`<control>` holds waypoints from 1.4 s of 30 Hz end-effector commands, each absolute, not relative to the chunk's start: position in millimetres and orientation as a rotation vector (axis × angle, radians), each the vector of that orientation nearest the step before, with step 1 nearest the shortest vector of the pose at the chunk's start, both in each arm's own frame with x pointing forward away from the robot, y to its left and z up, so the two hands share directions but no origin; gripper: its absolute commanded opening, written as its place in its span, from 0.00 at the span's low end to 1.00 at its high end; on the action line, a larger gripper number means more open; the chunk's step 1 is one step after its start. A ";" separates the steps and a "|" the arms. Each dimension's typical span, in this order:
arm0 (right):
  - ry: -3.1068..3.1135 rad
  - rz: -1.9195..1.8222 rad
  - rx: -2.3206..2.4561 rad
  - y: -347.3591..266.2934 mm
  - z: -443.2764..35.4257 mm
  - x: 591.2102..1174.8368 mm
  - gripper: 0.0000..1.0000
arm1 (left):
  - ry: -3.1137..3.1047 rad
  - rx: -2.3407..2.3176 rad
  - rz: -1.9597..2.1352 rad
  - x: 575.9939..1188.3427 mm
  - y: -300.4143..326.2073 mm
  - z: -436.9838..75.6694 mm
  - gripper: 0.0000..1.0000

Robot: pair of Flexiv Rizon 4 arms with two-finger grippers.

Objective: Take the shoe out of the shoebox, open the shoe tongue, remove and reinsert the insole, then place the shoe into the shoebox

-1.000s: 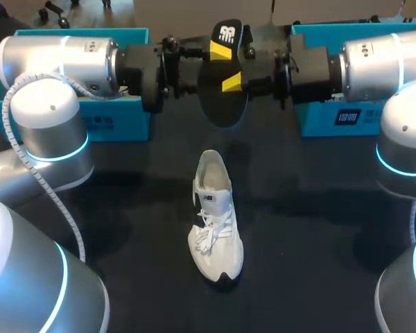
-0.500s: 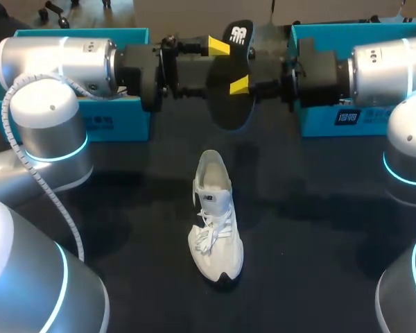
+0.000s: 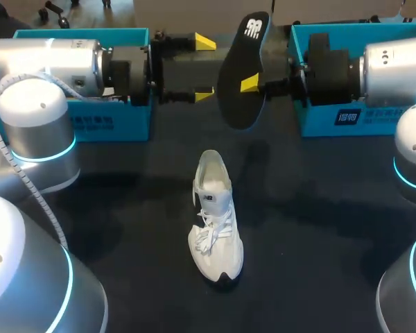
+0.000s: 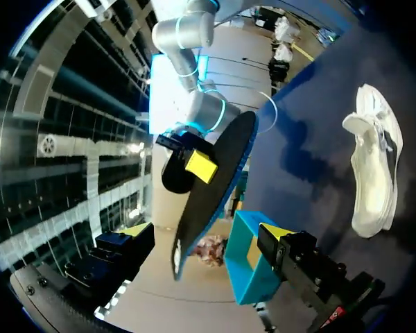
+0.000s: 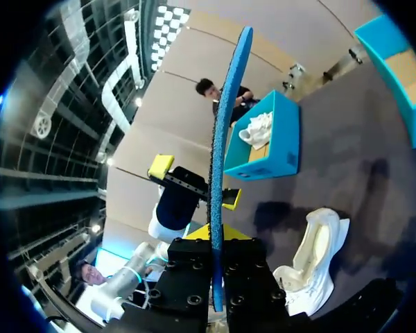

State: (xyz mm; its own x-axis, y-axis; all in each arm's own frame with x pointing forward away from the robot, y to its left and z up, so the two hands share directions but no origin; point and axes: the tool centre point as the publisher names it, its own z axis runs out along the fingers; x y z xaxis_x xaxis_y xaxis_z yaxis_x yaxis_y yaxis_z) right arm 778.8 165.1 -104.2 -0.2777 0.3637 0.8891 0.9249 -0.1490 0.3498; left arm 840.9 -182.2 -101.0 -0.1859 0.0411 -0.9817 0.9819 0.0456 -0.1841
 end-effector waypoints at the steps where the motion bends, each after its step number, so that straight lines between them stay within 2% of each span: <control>1: -1.656 -1.469 -1.484 159.9 -100.0 772.0 0.00 | 1.475 1.085 -1.315 833.8 -172.5 -101.8 1.00; 17: -1.921 -1.653 -1.262 156.7 -88.9 781.4 0.00 | 1.809 0.776 -1.540 824.8 -151.8 -132.1 1.00; 42: -1.934 -1.683 -1.203 159.1 -86.0 783.3 0.00 | 1.938 0.812 -1.482 824.3 -150.4 -142.6 1.00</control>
State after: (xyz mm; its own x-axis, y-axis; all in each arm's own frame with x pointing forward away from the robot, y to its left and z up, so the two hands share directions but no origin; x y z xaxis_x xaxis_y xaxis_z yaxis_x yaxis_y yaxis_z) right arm 783.0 157.1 -85.7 -0.6010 0.3839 0.7010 0.7475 -0.0406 0.6630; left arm 823.2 -150.4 -148.1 -0.6470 0.1009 -0.7558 0.7587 0.1840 -0.6249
